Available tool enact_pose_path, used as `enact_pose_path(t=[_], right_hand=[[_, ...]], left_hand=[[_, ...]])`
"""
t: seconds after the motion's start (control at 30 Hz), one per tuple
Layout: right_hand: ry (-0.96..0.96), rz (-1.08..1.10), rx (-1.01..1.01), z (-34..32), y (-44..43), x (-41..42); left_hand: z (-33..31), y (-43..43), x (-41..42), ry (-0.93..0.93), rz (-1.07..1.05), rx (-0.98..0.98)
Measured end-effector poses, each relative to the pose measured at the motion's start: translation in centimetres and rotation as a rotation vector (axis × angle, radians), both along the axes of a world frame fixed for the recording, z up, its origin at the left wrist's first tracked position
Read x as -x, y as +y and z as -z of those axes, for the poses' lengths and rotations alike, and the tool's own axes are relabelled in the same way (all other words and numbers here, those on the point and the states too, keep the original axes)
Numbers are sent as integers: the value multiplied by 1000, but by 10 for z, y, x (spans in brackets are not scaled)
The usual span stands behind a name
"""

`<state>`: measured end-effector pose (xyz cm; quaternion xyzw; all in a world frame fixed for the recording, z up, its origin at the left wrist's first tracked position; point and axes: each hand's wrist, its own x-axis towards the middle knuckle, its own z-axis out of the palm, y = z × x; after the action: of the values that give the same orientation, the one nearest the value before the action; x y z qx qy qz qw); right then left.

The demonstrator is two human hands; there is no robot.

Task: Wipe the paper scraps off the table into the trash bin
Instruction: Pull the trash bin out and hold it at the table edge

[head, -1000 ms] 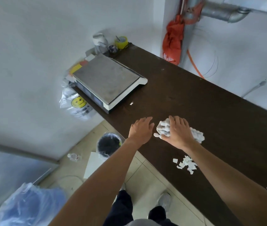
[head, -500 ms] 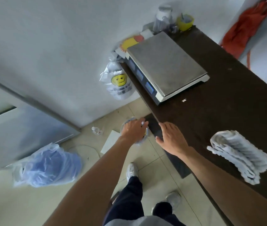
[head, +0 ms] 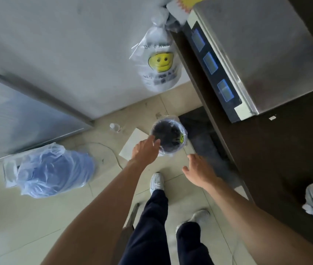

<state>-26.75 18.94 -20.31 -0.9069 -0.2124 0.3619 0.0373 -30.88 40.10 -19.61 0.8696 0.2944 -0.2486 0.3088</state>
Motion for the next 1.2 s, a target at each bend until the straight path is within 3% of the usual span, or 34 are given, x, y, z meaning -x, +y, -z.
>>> enact_pose_path(t=[0.27,0.47,0.63,0.8,0.93,1.03,1.2], right_hand=[[231,113,176,93,5,-12],[350,211,157,187,35,-27],[397,352,105,258,47,-45],[468,726,92,332,31,-52],[642,853,70,367,35,-52],[687,1001,-37,377,41,-52],[703,1437,-251,384,50,-54]], left_hand=[[118,11,-5,104,-47,143],[223,7,3,242,-104,191],[293,17,-12,208,-117,170],[349,8,-6,175,-122,177],[379,4,-4,165,-84,208],[391,4,-6,143,-76,213],[386,10,-20,67,12,199]])
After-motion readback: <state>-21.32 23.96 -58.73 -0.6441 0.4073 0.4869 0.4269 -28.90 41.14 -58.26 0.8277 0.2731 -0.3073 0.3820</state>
